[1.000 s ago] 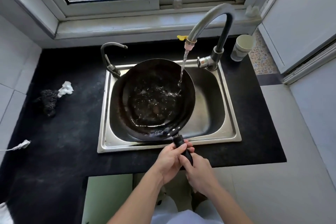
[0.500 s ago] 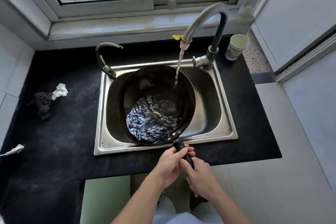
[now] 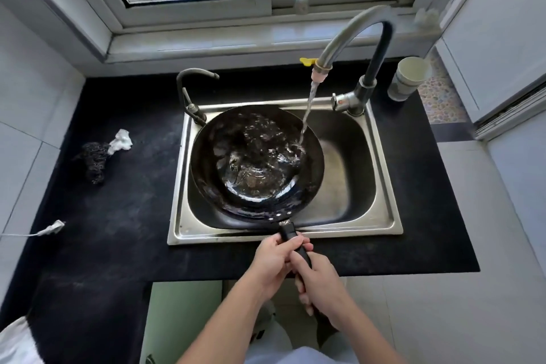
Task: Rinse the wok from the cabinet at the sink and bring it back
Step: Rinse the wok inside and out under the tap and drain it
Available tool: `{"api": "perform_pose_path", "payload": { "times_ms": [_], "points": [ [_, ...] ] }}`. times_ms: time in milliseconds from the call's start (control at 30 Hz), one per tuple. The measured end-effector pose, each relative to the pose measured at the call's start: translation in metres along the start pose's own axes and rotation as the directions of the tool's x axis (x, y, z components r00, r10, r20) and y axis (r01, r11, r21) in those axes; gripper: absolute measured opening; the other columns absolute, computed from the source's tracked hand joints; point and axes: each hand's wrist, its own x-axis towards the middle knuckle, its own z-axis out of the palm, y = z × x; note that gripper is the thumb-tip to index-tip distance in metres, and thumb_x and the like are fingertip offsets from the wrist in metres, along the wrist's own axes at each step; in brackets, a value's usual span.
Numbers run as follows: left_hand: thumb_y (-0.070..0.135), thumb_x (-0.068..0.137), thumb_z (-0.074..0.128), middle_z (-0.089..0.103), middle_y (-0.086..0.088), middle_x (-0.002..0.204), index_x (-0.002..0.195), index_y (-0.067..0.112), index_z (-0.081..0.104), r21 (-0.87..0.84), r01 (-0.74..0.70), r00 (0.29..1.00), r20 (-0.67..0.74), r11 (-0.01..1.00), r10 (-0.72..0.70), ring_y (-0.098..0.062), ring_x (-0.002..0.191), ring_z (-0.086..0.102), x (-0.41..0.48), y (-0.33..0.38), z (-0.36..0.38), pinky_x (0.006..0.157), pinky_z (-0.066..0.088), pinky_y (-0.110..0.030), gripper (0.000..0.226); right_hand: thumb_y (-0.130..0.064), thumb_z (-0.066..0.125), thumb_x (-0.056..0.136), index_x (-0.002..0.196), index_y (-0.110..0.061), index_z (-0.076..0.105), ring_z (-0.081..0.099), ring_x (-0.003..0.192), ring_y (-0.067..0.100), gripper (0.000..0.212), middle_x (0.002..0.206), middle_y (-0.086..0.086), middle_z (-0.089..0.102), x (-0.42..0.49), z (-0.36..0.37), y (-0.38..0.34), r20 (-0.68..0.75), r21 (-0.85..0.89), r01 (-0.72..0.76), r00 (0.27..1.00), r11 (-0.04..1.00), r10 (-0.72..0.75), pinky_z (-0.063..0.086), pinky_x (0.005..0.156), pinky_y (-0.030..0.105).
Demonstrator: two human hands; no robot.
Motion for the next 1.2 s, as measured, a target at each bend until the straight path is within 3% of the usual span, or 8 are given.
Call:
{"api": "perform_pose_path", "payload": {
  "times_ms": [167, 300, 633, 833, 1200],
  "points": [
    [0.004, 0.093, 0.061, 0.076, -0.008, 0.084, 0.102, 0.0, 0.066, -0.009, -0.003, 1.0, -0.004, 1.0, 0.003, -0.02, 0.082, 0.072, -0.01, -0.009, -0.002, 0.079, 0.056, -0.034, 0.011, -0.039, 0.051, 0.102, 0.082, -0.013, 0.057, 0.044, 0.036, 0.014, 0.033, 0.054, -0.001, 0.053, -0.01, -0.001, 0.008, 0.037, 0.03, -0.011, 0.999, 0.999, 0.01, 0.038, 0.036, 0.026],
    [0.005, 0.093, 0.061, 0.075, -0.01, 0.085, 0.104, -0.003, 0.065, -0.007, 0.041, 0.999, -0.006, 0.999, -0.041, -0.02, 0.079, 0.072, -0.014, -0.016, 0.004, 0.067, 0.058, -0.028, 0.014, -0.039, 0.051, 0.102, 0.08, -0.013, 0.057, 0.045, 0.036, 0.015, 0.035, 0.053, -0.001, 0.054, -0.017, -0.002, 0.013, 0.001, 0.027, -0.023, 1.0, 0.999, 0.023, 0.039, 0.036, 0.027],
    [0.007, 0.093, 0.062, 0.073, -0.012, 0.087, 0.103, -0.004, 0.066, 0.009, 0.056, 0.998, -0.016, 0.998, -0.056, -0.021, 0.08, 0.07, -0.014, -0.01, 0.007, 0.078, 0.055, -0.033, 0.016, -0.038, 0.051, 0.102, 0.078, -0.011, 0.058, 0.046, 0.037, 0.016, 0.037, 0.052, -0.001, 0.054, -0.014, -0.001, 0.007, -0.018, 0.041, -0.043, 0.999, 0.998, 0.043, 0.039, 0.036, 0.028],
    [0.009, 0.093, 0.062, 0.073, -0.013, 0.087, 0.1, -0.003, 0.067, 0.036, 0.049, 0.997, -0.061, 0.998, -0.047, -0.022, 0.077, 0.07, -0.021, -0.006, -0.004, 0.069, 0.056, -0.03, 0.015, -0.037, 0.05, 0.102, 0.081, -0.011, 0.058, 0.044, 0.038, 0.015, 0.034, 0.056, 0.002, 0.052, -0.016, 0.013, 0.005, 0.038, 0.112, -0.05, 0.998, 0.992, 0.046, 0.038, 0.036, 0.026],
    [0.008, 0.091, 0.065, 0.073, -0.01, 0.084, 0.104, -0.002, 0.065, 0.047, 0.071, 0.997, 0.014, 0.996, -0.072, -0.02, 0.075, 0.071, -0.021, -0.016, 0.006, 0.064, 0.056, -0.026, 0.016, -0.038, 0.051, 0.101, 0.085, -0.006, 0.062, 0.046, 0.039, 0.017, 0.037, 0.054, 0.003, 0.054, -0.028, 0.003, 0.014, -0.043, 0.069, -0.032, 0.998, 0.997, 0.035, 0.04, 0.036, 0.027]
  ]
}}
